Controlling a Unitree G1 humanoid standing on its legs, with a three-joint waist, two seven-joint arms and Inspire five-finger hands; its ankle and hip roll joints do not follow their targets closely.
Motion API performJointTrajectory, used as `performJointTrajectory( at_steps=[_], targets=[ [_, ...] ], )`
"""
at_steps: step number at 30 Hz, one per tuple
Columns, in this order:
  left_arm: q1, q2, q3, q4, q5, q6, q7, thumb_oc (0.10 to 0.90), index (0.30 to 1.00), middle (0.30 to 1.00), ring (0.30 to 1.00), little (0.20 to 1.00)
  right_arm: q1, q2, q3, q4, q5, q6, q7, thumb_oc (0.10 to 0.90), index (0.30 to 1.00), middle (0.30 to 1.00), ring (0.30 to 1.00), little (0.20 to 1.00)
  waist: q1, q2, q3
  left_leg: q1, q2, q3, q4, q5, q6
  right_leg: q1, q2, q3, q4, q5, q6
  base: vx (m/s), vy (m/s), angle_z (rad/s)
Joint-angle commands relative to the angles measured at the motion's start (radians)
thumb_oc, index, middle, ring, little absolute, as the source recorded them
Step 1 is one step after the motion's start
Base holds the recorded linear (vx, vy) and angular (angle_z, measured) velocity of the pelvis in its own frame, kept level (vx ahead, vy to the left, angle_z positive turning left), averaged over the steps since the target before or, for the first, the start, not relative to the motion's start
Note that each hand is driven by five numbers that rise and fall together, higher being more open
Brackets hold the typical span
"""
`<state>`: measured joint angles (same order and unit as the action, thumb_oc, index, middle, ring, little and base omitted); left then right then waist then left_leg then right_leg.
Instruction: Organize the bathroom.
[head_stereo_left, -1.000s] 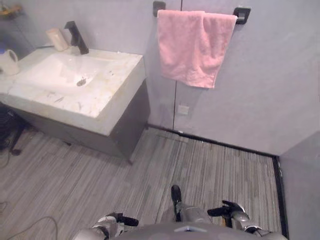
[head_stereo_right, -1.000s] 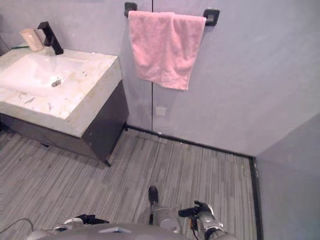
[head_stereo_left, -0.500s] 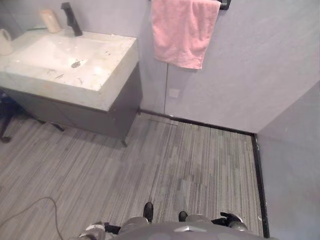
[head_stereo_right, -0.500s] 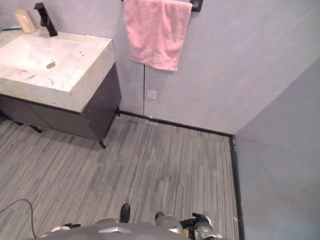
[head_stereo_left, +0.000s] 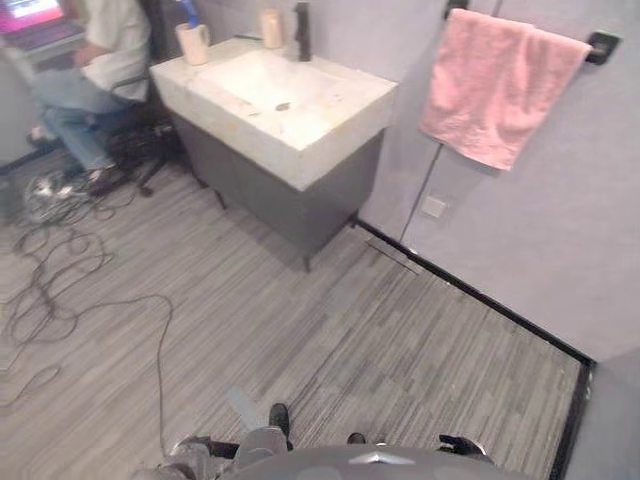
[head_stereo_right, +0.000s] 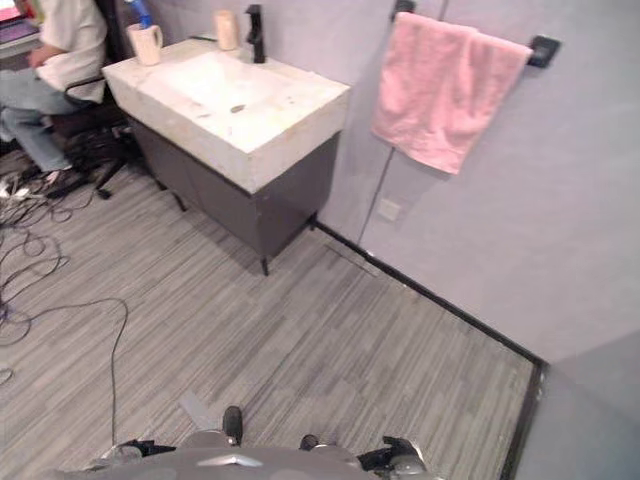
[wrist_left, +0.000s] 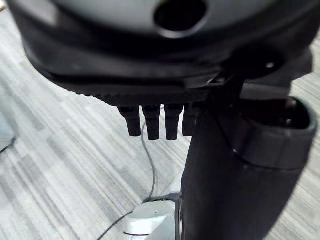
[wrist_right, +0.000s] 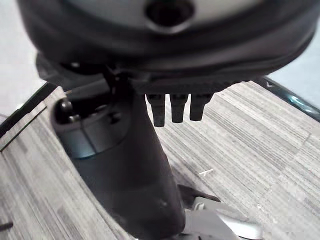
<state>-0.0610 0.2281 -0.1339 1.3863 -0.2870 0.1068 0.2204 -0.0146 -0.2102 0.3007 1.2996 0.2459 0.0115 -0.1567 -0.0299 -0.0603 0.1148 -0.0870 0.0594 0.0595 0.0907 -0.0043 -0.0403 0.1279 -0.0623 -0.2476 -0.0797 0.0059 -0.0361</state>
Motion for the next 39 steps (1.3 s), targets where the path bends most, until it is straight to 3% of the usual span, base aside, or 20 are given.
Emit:
performJointTrajectory(
  at_steps=[1,2,4,8,12,27,31,33,39],
  targets=[
    [0.001,-0.003,0.02,0.02,0.011,-0.021,0.026,0.8,0.9,0.9,0.9,0.9,-0.031,-0.027,-0.012,-0.005,-0.012,-0.039,0.011,0.8,0.9,0.9,0.9,0.9,0.007,0.021,0.022,0.022,0.035,-0.003,-0.151,0.149,0.0,-0.027,0.051,0.185,0.089,-0.032,0.04,0.11,0.176,0.85],
    [0.011,-0.005,0.023,0.027,0.028,-0.018,0.026,0.8,0.9,0.9,0.9,0.9,-0.033,-0.027,-0.015,-0.008,-0.004,-0.055,0.008,0.8,0.9,0.9,0.9,0.9,0.011,0.02,0.024,0.01,0.057,0.01,-0.158,0.162,-0.011,-0.019,0.046,0.175,0.086,-0.036,0.042,0.14,0.235,1.05],
    [0.028,-0.008,0.022,0.028,0.043,-0.024,0.019,0.8,0.9,0.9,0.9,0.9,-0.046,-0.033,-0.014,-0.016,0.015,-0.081,0.003,0.8,0.9,0.9,0.9,0.9,0.02,0.023,0.027,0.01,0.057,0.003,-0.161,0.156,-0.011,-0.014,0.035,0.171,0.086,-0.042,0.045,0.12,0.216,1.07],
    [0.045,-0.016,-0.002,0.02,0.052,-0.063,0.004,0.8,0.9,0.9,0.9,0.9,-0.046,-0.026,-0.043,-0.046,0.132,-0.079,-0.02,0.8,0.9,0.9,0.9,0.9,0.027,0.025,0.019,0.027,0.019,-0.054,-0.168,0.133,0.004,-0.033,0.003,0.177,0.107,-0.032,0.071,0.11,0.142,0.38],
    [0.047,-0.014,-0.005,0.008,0.077,-0.083,-0.006,0.8,0.9,0.9,0.9,0.9,-0.031,-0.021,-0.071,-0.039,0.146,-0.073,-0.012,0.8,0.9,0.9,0.9,0.9,0.018,0.027,0.0,0.063,0.001,-0.055,-0.178,0.111,0.017,-0.033,-0.013,0.183,0.101,-0.018,0.086,0.13,0.112,-0.08],
    [0.042,0.006,-0.092,-0.019,0.134,-0.134,-0.054,0.8,0.9,0.9,0.9,0.9,0.037,-0.022,-0.127,0.015,0.128,-0.108,0.005,0.8,0.9,0.9,0.9,0.9,-0.033,0.031,-0.047,0.062,0.016,0.012,-0.178,0.095,0.018,-0.04,-0.019,0.222,0.062,0.007,0.106,0.05,0.023,-0.14],
    [0.038,0.005,-0.104,-0.034,0.133,-0.134,-0.054,0.8,0.9,0.9,0.9,0.9,0.043,-0.032,-0.129,-0.001,0.13,-0.108,0.01,0.8,0.9,0.9,0.9,0.9,-0.036,0.033,-0.039,0.047,0.02,0.018,-0.178,0.1,0.015,-0.06,-0.017,0.228,0.077,0.006,0.104,-0.07,0.008,-0.12],
    [-0.015,-0.003,-0.128,-0.031,0.107,-0.14,-0.049,0.8,0.9,0.9,0.9,0.9,0.006,-0.042,-0.122,0.004,0.159,-0.106,0.002,0.8,0.9,0.9,0.9,0.9,-0.042,0.042,-0.005,0.038,0.032,0.025,-0.178,0.112,0.02,-0.101,-0.02,0.22,0.12,0.002,0.098,-0.22,0.056,-0.22],
    [0.017,-0.023,-0.123,-0.019,0.134,-0.148,-0.032,0.8,0.9,0.9,0.9,0.9,0.026,-0.02,-0.124,0.019,0.134,-0.114,0.015,0.8,0.9,0.9,0.9,0.9,-0.054,0.035,-0.03,0.064,0.03,0.048,-0.178,0.099,0.02,-0.065,-0.022,0.223,0.074,0.014,0.099,0.03,0.007,-0.1]
  ],
)
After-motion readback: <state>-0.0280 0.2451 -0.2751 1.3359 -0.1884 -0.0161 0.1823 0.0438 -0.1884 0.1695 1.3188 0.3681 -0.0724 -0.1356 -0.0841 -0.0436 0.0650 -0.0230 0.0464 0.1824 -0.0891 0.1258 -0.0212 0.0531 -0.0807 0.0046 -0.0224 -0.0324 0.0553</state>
